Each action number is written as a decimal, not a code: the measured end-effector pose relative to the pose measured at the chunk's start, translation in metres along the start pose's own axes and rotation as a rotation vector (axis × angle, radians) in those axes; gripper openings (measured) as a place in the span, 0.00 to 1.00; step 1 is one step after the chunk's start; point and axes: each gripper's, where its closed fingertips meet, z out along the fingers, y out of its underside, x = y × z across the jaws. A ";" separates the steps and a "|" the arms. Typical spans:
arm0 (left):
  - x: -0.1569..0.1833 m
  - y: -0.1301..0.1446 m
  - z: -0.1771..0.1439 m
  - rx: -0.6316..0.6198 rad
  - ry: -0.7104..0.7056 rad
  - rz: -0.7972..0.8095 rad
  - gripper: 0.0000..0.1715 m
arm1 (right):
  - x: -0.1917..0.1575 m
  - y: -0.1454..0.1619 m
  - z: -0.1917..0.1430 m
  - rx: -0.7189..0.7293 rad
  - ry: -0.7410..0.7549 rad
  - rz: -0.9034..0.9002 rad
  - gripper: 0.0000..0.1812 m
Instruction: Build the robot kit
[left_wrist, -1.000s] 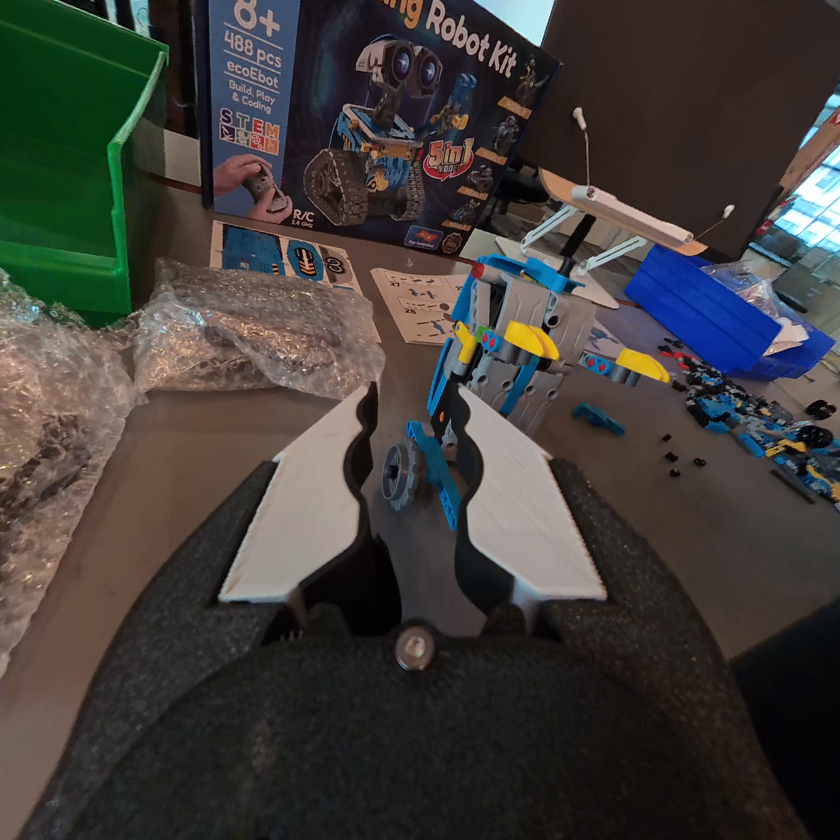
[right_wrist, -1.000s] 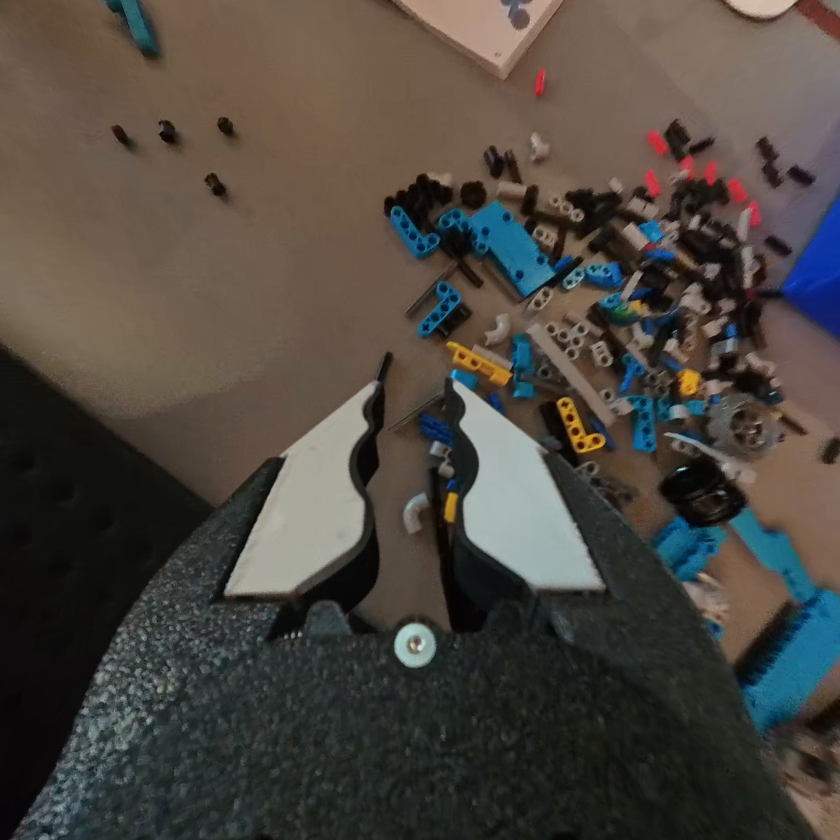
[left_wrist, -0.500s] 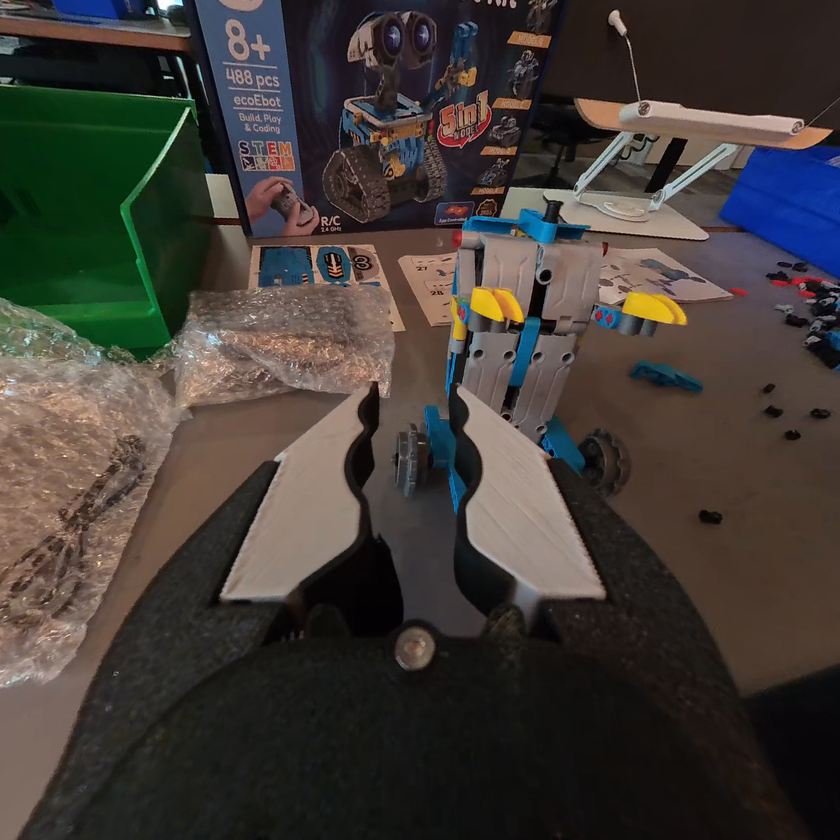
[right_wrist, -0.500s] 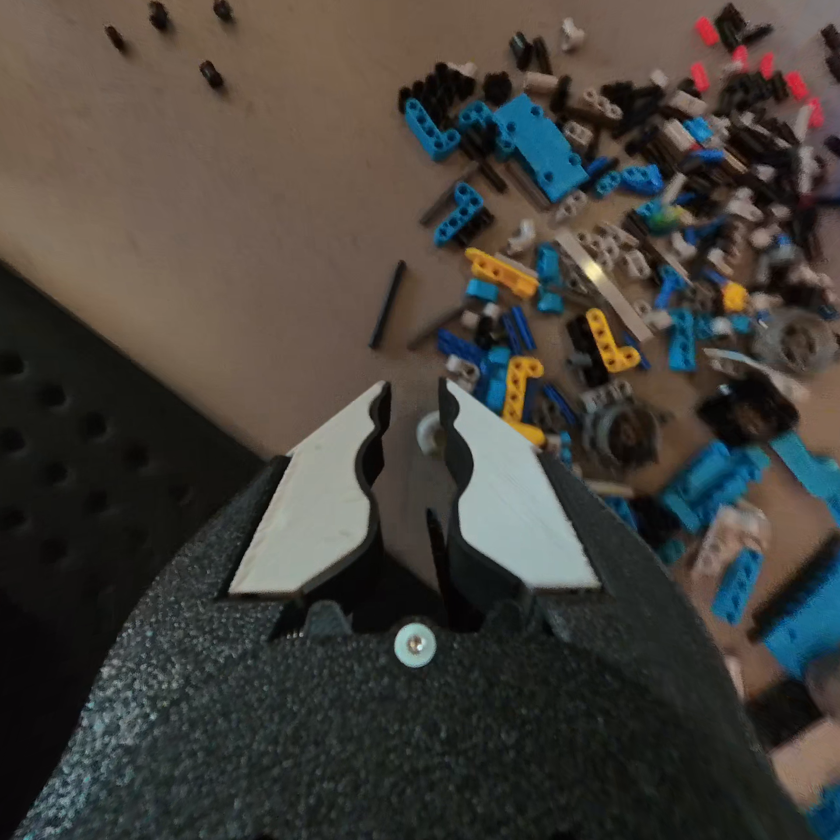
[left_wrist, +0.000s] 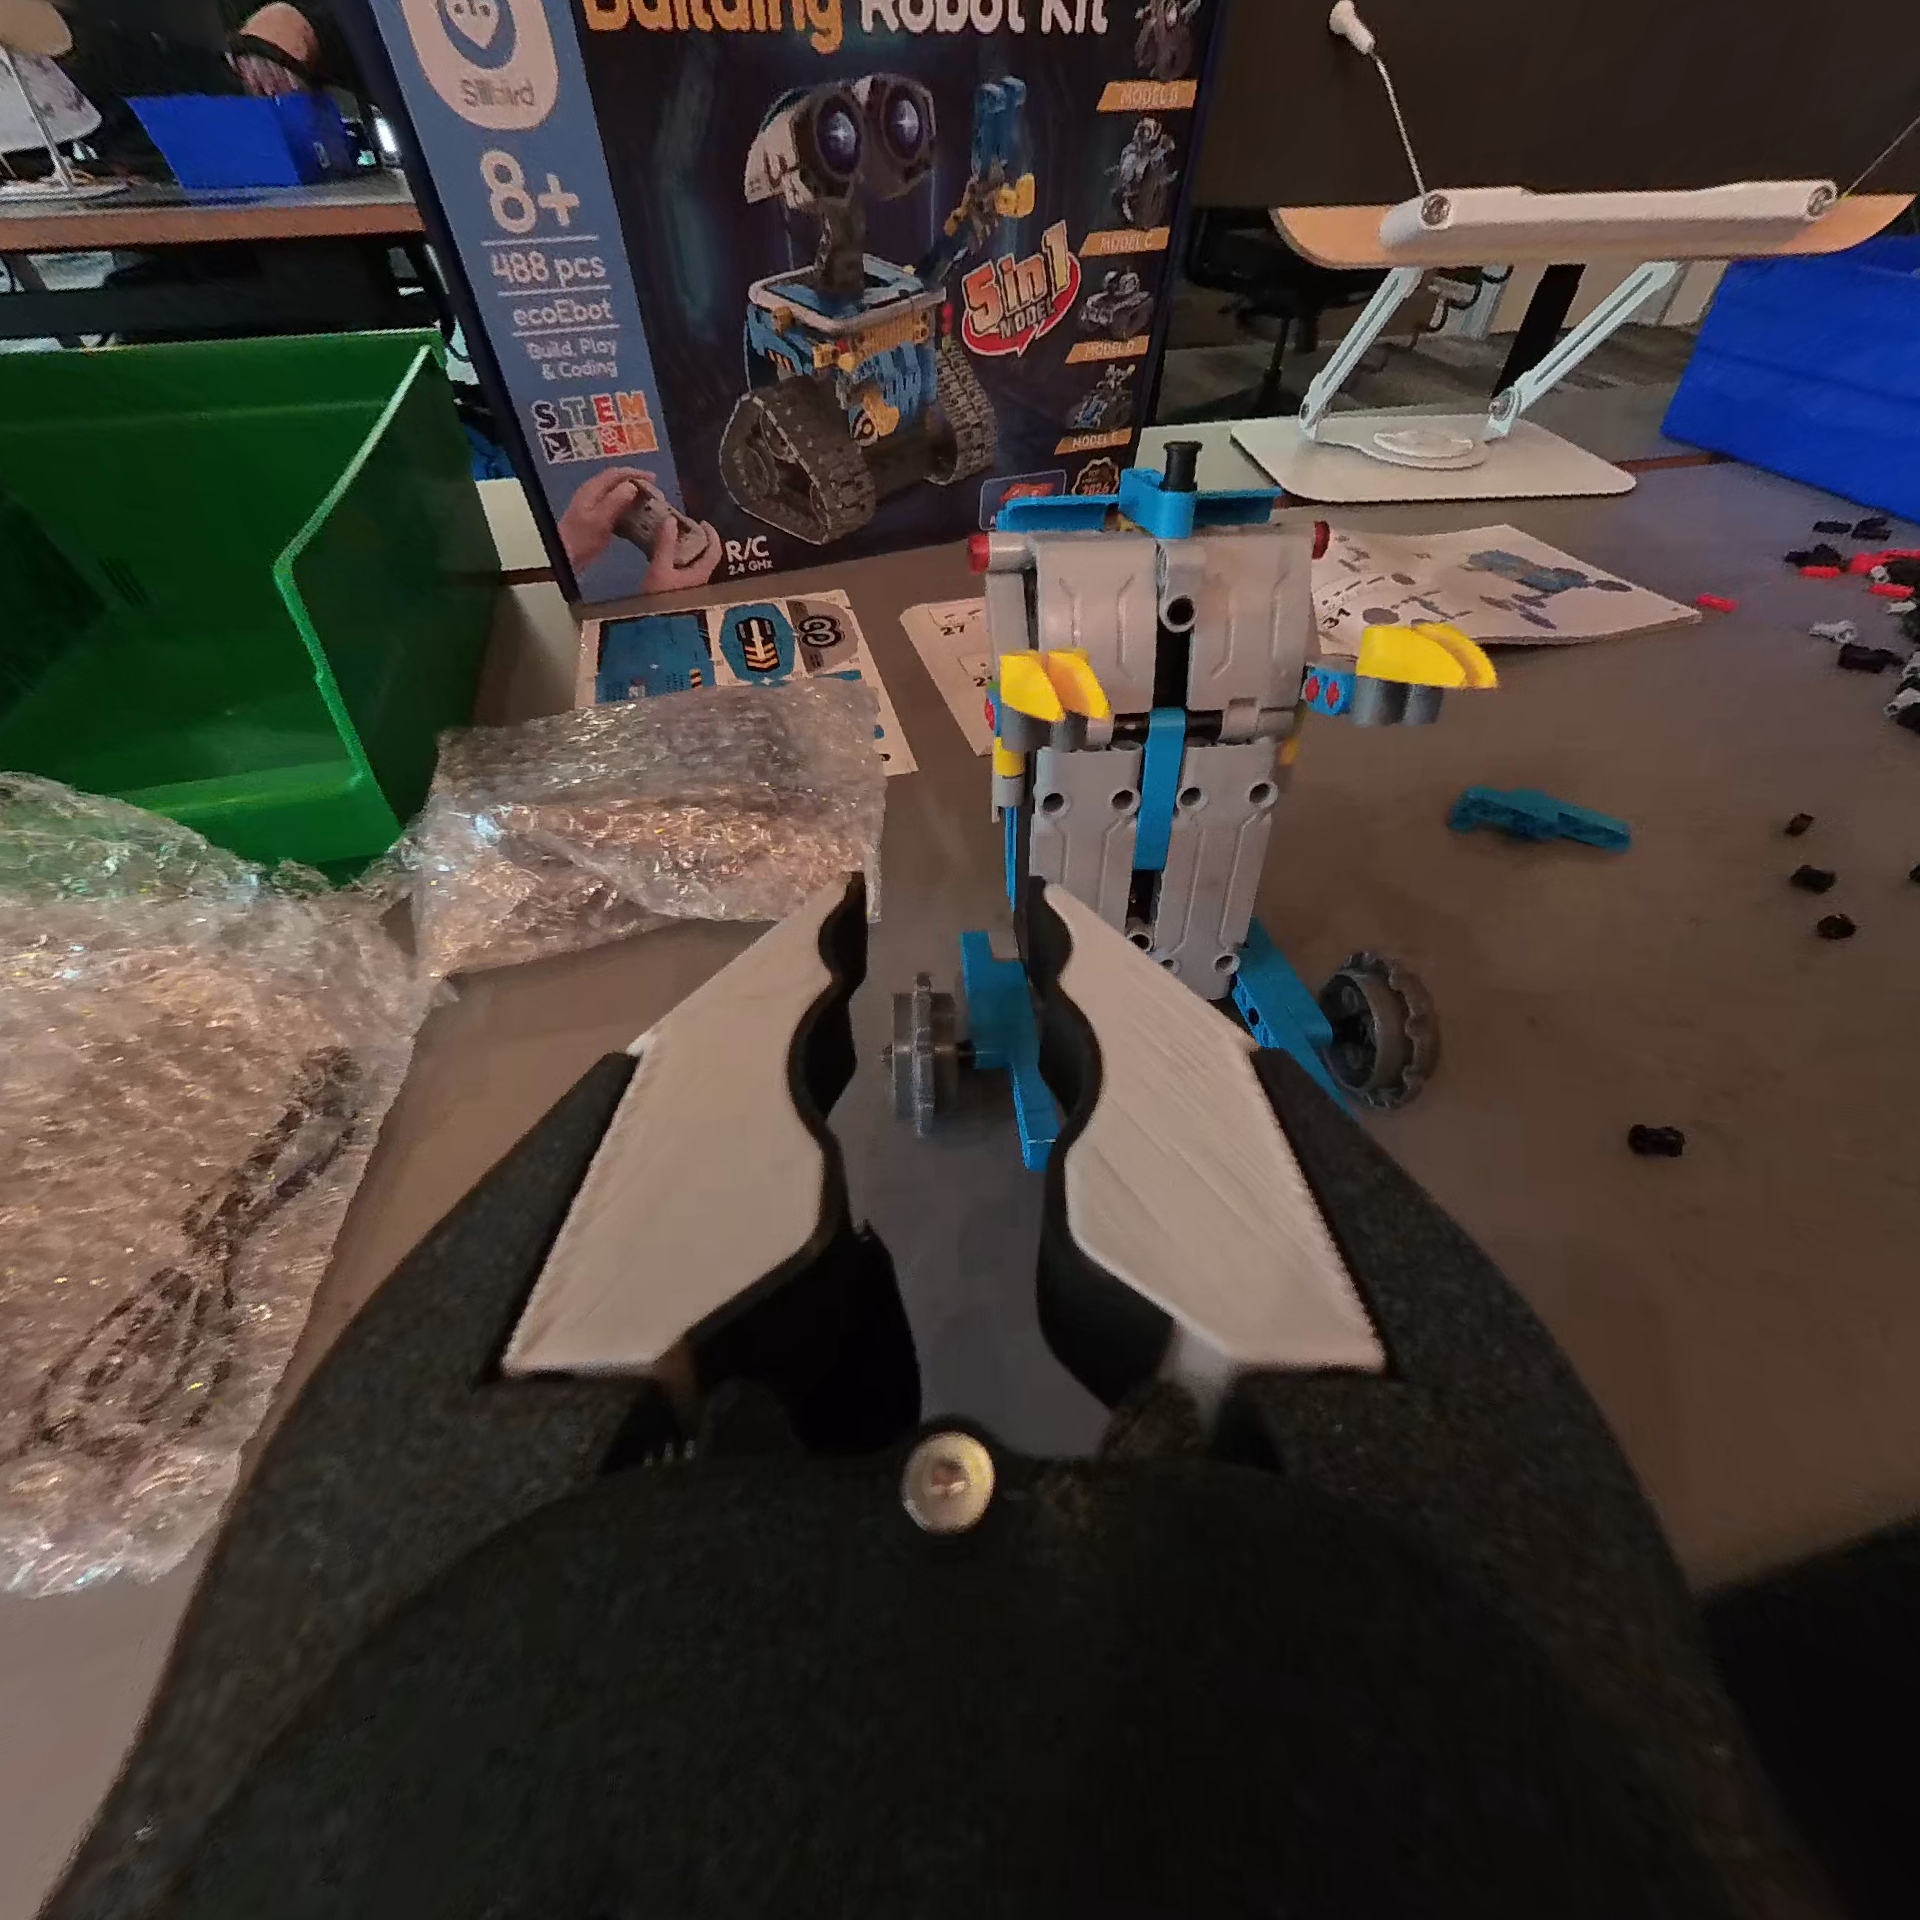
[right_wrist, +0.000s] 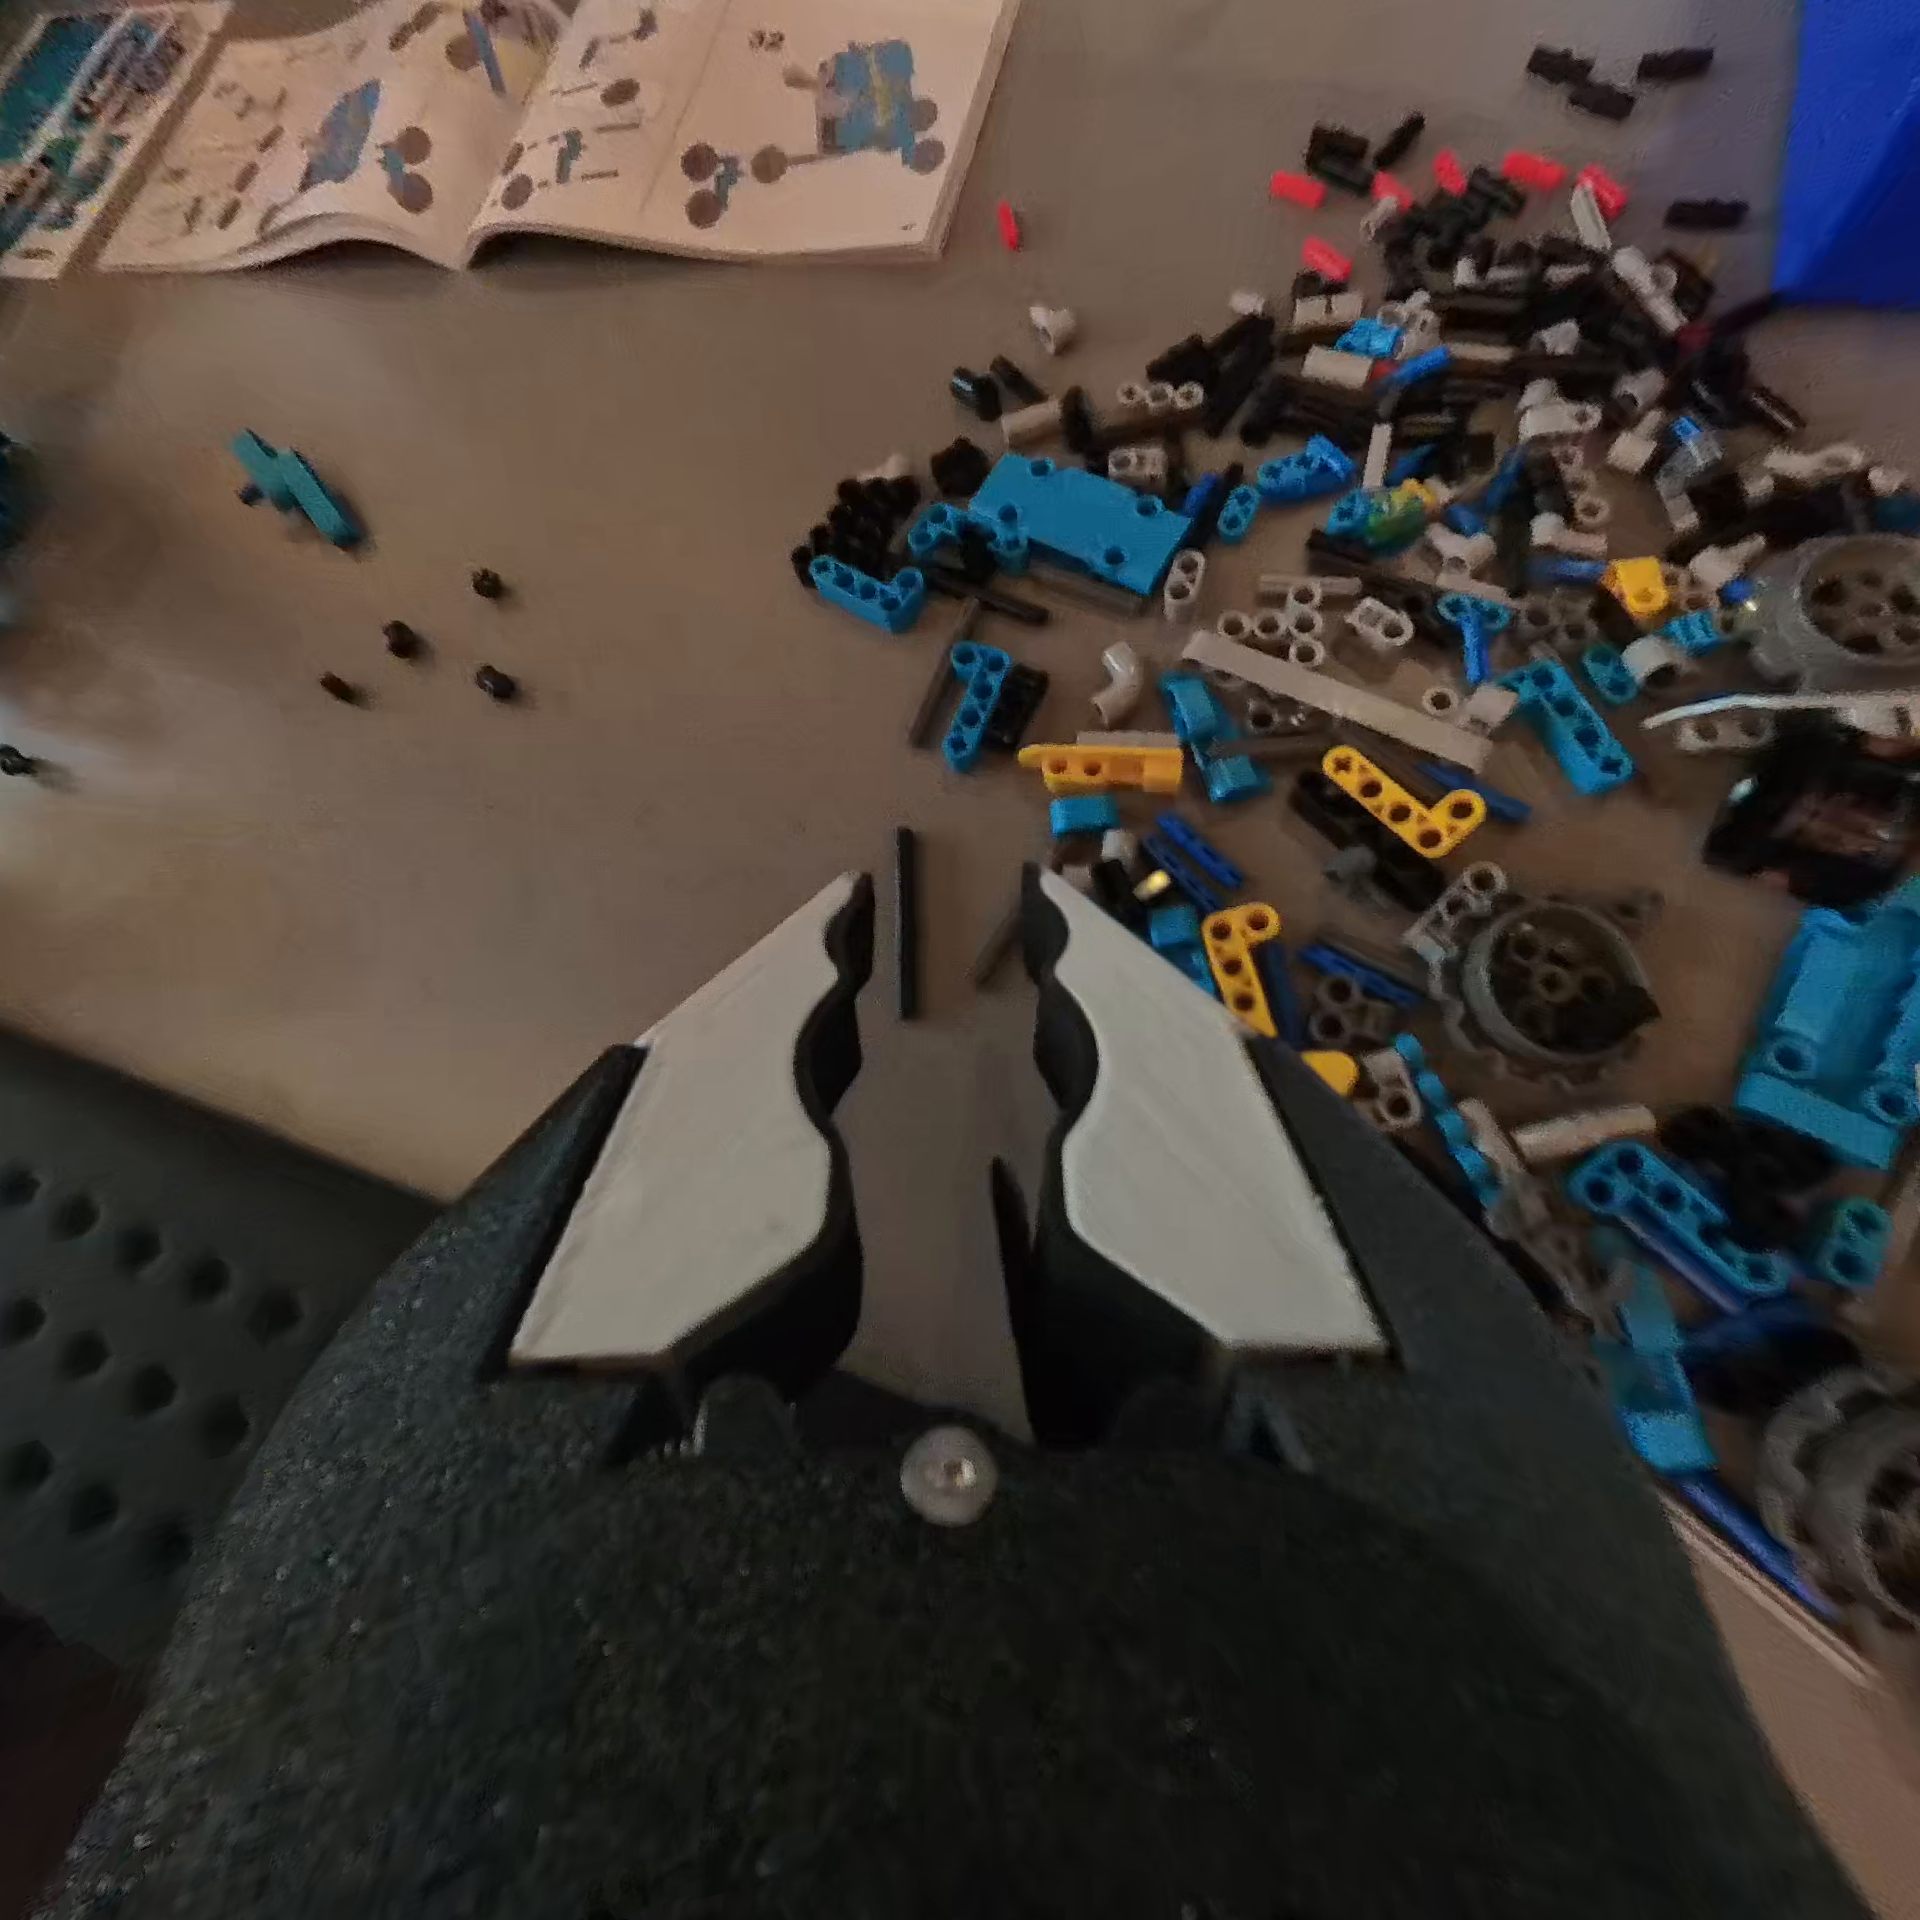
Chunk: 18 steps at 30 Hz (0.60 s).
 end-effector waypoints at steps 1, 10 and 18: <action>0.000 0.000 0.000 0.001 0.000 -0.002 0.17 | -0.006 -0.003 0.002 0.025 -0.021 0.000 0.16; -0.003 0.002 0.002 -0.018 0.020 -0.055 0.17 | 0.017 -0.006 0.001 0.110 0.239 -0.111 0.15; -0.015 0.000 -0.001 0.014 0.029 -0.186 0.17 | 0.024 -0.003 0.004 0.077 0.347 -0.182 0.15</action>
